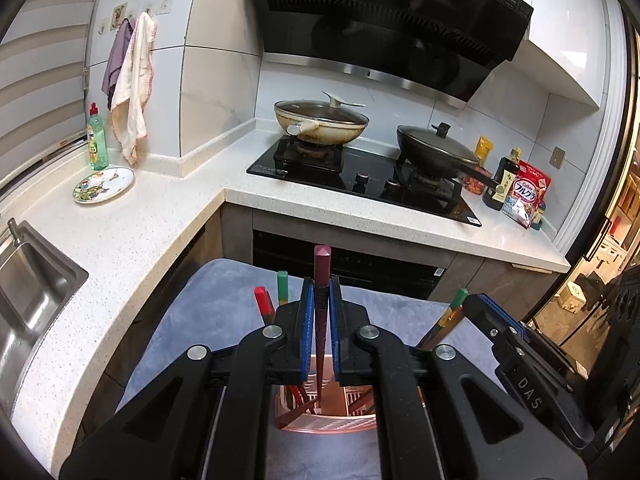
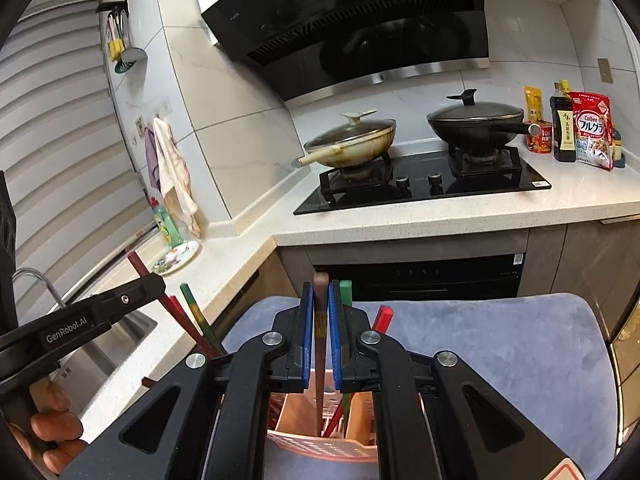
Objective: Organize utensils
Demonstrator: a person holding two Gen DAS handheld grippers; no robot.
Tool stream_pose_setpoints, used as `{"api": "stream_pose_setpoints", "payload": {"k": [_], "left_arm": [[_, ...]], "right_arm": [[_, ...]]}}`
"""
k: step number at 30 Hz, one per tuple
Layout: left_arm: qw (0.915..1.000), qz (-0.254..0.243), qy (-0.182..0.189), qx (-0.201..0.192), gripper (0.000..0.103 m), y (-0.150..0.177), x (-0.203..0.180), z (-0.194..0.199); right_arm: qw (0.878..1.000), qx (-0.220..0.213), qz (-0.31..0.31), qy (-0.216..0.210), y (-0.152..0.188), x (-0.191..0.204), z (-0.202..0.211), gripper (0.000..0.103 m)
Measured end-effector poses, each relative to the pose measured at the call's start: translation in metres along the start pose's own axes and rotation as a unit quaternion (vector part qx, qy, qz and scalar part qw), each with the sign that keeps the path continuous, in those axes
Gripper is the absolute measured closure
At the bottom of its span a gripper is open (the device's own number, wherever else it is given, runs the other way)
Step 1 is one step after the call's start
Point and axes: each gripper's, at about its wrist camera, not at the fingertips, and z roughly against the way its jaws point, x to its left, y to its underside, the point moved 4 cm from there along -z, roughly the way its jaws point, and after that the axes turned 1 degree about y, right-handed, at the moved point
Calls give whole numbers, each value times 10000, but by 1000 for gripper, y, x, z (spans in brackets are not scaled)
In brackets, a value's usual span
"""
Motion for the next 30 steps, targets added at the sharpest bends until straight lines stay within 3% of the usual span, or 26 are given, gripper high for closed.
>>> {"api": "stream_pose_setpoints", "payload": {"k": [8,12,14,19,30], "left_arm": [[9998,-64,-135,-112,94,0,-2,16],[9992,-158,-309,-197,83,2,-6,32],[9986,-233,-396,-256,83,4,-8,43],[9976,-333,-548,-266,83,13,-13,64],[9949,-513,-830,-244,83,45,-21,95]], "right_arm": [[9999,-130,-35,-21,-10,1,25,92],[9999,-139,43,-65,-9,6,45,91],[9998,-129,110,-83,-6,9,55,91],[9996,-64,286,-41,8,17,82,82],[9984,210,510,136,51,27,116,82]]}}
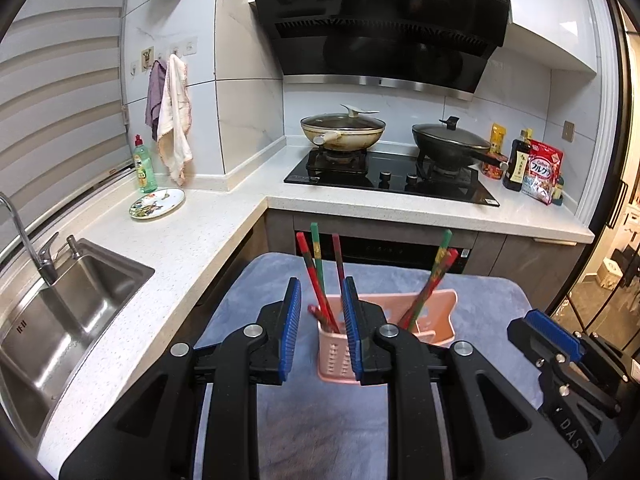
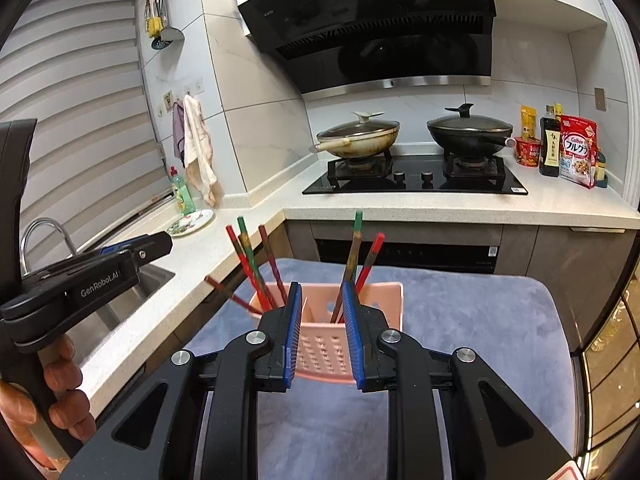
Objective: Organize utensils
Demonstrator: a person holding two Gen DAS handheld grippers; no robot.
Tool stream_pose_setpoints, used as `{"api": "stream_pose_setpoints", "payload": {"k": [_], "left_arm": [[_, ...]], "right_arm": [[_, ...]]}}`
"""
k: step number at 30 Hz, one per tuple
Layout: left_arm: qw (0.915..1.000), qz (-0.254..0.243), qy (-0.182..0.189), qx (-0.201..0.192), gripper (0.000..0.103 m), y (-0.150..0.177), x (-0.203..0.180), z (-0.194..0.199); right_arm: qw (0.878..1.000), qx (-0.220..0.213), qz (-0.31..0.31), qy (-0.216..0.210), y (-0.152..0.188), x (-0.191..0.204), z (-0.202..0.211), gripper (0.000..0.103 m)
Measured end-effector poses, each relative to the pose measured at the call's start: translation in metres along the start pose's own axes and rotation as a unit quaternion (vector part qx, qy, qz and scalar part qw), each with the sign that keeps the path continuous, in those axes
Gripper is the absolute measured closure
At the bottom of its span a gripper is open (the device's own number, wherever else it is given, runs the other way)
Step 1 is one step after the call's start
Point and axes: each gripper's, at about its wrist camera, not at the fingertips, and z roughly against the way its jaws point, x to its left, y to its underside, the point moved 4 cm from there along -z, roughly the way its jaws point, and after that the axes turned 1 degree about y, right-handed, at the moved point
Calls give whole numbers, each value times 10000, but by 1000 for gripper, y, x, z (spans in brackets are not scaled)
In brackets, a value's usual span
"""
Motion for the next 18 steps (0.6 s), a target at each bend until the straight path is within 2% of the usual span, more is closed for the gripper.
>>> {"api": "stream_pose_setpoints", "payload": {"k": [6,18], "left_arm": [[9997,-161,-149,88,83,27,-5,7],[9984,-135,-198,513,82,74,-5,0]], "right_arm": [[9997,206,61,142,26,5,6,82],[9975,577,120,393,67,9,6,82]]}}
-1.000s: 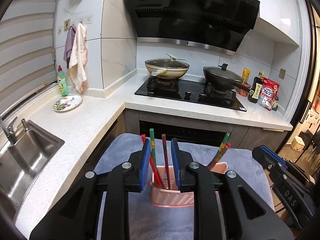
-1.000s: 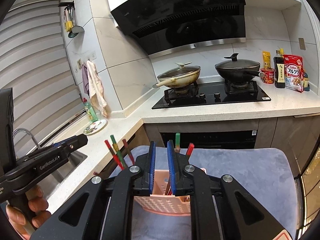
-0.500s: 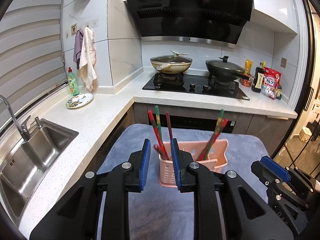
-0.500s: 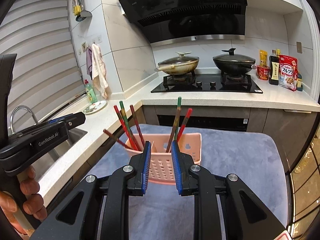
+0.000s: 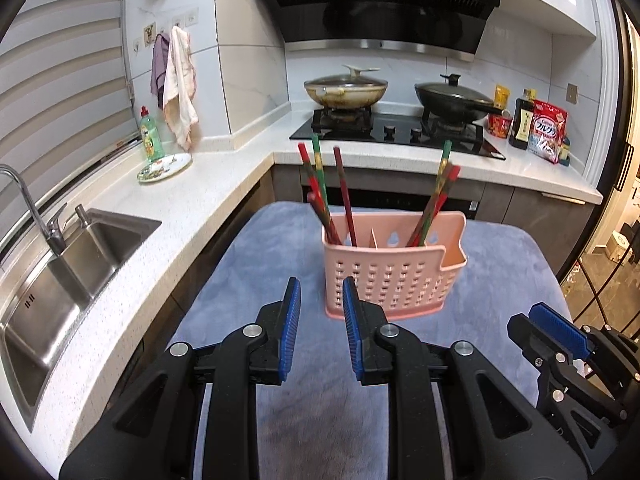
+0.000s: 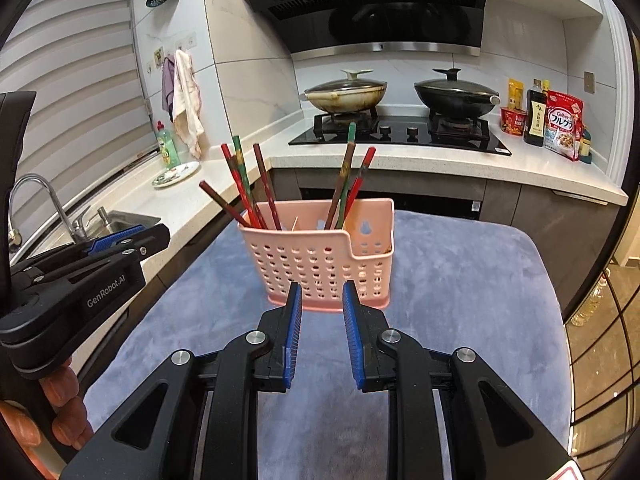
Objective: Organize utensils
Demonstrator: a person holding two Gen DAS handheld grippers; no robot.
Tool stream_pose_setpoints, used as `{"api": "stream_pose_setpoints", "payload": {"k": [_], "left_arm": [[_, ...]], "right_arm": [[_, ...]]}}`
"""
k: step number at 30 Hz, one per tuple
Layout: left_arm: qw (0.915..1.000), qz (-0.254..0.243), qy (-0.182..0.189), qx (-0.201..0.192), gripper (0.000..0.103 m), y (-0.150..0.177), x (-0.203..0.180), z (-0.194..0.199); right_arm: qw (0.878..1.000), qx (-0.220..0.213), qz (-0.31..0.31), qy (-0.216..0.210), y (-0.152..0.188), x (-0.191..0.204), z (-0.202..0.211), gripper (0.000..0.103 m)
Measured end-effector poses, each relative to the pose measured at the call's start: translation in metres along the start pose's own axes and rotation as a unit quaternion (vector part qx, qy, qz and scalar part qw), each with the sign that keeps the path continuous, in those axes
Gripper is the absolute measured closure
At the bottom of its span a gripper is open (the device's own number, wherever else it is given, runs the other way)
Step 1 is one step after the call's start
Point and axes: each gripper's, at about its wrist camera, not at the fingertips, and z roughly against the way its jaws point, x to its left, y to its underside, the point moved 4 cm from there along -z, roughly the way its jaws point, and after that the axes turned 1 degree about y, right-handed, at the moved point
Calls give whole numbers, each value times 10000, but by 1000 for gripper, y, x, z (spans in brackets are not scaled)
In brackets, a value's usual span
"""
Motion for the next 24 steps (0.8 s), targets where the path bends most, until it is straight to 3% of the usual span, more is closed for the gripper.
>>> {"api": "stream_pose_setpoints", "payload": {"k": [10,13,17,24], "left_arm": [[9998,5,-48,195,82,19,-1,-8],[9998,13,-88,184,69,20,-2,-9],[9997,-57,-161,157,65,23,-3,-10],[9996,-121,-191,177,52,26,-8,-12]], "right_arm": [[9999,114,34,81,13,3,-6,82],[9998,152,41,121,15,1,-9,82],[9997,163,60,174,16,-1,-11,71],[9996,211,-35,194,19,-6,-14,61]]}}
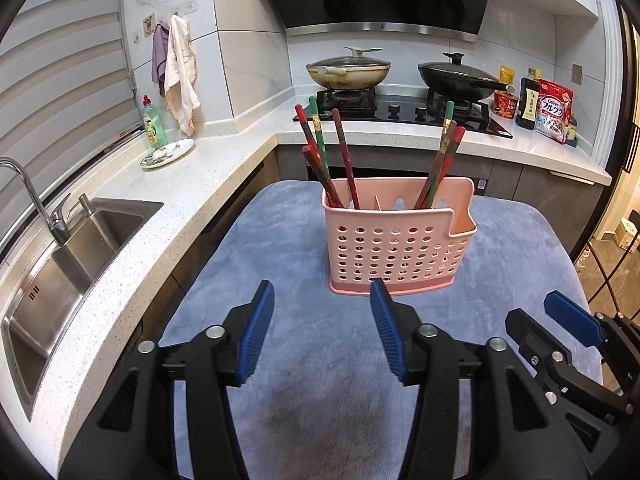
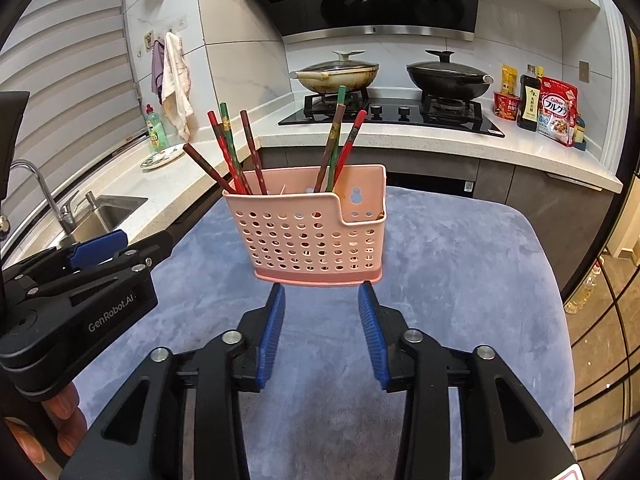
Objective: Organize utensils
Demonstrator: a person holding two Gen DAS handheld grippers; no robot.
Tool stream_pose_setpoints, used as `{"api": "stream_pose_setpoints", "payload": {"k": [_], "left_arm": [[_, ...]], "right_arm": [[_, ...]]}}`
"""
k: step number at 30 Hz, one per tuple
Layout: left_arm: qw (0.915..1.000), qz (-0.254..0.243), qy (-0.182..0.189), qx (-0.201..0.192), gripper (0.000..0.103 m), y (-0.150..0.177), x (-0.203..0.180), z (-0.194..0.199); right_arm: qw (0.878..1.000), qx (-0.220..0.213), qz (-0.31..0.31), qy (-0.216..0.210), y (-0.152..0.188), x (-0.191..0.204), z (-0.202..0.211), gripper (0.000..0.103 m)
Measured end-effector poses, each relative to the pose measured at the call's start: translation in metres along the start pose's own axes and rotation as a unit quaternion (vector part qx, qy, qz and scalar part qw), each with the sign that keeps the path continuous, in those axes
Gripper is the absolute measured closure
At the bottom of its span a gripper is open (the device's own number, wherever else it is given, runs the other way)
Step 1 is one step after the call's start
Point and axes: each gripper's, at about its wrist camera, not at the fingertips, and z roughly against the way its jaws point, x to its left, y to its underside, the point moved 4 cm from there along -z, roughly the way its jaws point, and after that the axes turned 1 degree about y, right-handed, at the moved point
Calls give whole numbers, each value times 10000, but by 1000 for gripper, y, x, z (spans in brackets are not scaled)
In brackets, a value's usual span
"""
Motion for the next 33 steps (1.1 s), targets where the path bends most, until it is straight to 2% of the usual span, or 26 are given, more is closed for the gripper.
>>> {"api": "stream_pose_setpoints", "payload": {"k": [3,10,16,25,29,33], "left_arm": [[10000,-13,-44,0,42,0,0,-1],[9999,-83,-126,-10,29,4,-2,-2],[9998,-93,-188,6,21,5,-2,-2],[9997,-86,-231,57,17,6,-2,-4],[9996,-42,-253,115,15,7,0,-7],[9995,14,-253,172,10,8,3,-10]], "right_arm": [[10000,10,7,38,0,-1,-1,56],[9999,44,59,124,1,-1,-1,53],[9997,40,-45,225,1,-7,0,39],[9993,61,-67,362,1,-14,-1,31],[9991,83,-74,411,1,-16,-2,20],[9990,80,-99,426,2,-18,-3,19]]}}
